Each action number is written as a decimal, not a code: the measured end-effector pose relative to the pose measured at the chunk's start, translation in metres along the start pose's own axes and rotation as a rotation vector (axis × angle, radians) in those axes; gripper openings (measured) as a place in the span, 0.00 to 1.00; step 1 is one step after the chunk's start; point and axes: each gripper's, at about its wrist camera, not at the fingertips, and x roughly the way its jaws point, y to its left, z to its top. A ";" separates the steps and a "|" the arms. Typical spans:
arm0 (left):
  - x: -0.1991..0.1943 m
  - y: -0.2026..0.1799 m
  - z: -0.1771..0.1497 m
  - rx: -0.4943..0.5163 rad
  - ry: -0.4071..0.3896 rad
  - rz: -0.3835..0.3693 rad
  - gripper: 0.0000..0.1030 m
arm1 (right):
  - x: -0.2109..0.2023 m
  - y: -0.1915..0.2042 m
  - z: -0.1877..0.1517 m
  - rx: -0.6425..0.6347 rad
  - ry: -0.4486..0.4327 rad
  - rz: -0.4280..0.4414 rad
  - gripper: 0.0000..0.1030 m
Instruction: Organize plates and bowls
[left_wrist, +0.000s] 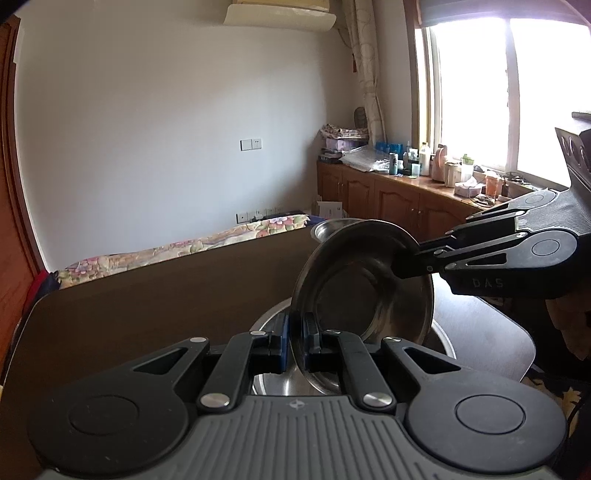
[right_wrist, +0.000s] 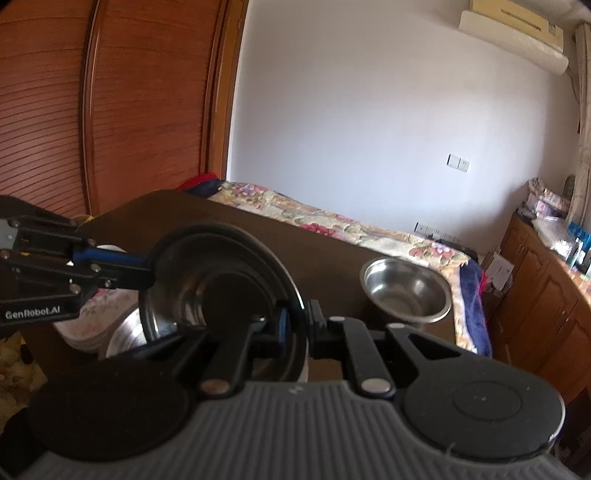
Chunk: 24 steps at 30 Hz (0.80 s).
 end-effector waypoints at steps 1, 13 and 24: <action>-0.001 0.001 -0.002 -0.004 0.003 -0.001 0.36 | 0.001 0.001 -0.002 0.003 0.002 0.002 0.12; 0.016 0.006 -0.019 -0.051 0.045 0.012 0.36 | 0.010 0.012 -0.014 -0.002 0.027 0.012 0.12; 0.029 0.006 -0.022 -0.058 0.059 0.037 0.37 | 0.021 0.015 -0.024 -0.013 0.027 -0.003 0.12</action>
